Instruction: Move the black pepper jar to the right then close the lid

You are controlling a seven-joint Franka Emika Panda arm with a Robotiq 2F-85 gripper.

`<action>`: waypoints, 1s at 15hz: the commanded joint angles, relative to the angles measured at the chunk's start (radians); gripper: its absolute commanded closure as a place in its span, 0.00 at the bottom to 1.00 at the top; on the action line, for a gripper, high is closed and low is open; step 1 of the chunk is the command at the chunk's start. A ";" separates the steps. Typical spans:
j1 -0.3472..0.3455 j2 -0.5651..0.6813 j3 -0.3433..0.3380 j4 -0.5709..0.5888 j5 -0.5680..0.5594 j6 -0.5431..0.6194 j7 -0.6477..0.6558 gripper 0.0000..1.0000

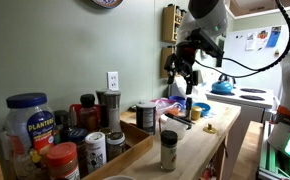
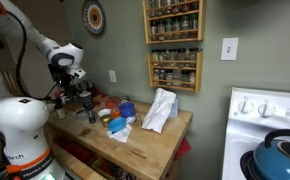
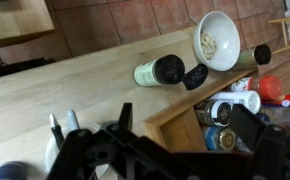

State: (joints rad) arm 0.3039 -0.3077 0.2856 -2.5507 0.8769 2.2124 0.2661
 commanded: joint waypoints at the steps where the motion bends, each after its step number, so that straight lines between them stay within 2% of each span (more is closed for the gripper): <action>1: 0.016 0.130 0.084 0.016 0.108 0.184 0.127 0.00; 3: 0.021 0.194 0.121 0.015 0.109 0.292 0.214 0.00; 6: 0.036 0.262 0.125 0.016 0.118 0.356 0.292 0.00; 8: 0.042 0.300 0.116 0.029 0.136 0.345 0.311 0.00; 15: 0.053 0.424 0.109 0.106 0.284 0.296 0.257 0.00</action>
State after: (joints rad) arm 0.3428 0.0618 0.4060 -2.4824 1.0952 2.5326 0.5509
